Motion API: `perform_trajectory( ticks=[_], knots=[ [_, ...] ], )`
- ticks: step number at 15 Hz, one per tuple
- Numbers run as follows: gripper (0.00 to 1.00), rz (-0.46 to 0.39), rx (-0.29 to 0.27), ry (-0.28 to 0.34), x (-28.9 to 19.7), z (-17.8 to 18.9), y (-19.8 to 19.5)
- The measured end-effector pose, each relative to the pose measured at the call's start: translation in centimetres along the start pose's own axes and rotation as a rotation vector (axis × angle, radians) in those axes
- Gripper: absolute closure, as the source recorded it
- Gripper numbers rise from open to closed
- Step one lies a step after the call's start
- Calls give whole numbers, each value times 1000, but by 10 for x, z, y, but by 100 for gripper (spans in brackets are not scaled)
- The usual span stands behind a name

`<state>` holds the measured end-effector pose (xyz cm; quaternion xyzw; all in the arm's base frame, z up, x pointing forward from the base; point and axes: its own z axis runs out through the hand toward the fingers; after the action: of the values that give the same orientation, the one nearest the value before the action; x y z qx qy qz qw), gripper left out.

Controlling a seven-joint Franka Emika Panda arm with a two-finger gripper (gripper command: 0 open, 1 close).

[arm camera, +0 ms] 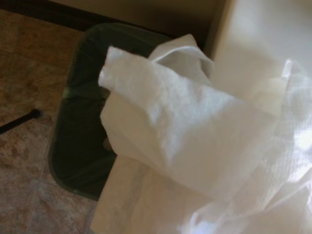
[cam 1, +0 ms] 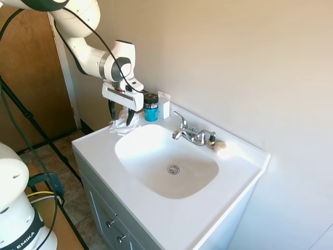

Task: Throw the tissue in the trash bin

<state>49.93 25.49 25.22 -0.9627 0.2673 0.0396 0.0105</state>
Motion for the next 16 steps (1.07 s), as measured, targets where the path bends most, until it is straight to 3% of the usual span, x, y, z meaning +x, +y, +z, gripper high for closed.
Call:
perform_trajectory(
  ticks=[16],
  knots=[
    [100,11,-49,-14,2,15,-7]
  ],
)
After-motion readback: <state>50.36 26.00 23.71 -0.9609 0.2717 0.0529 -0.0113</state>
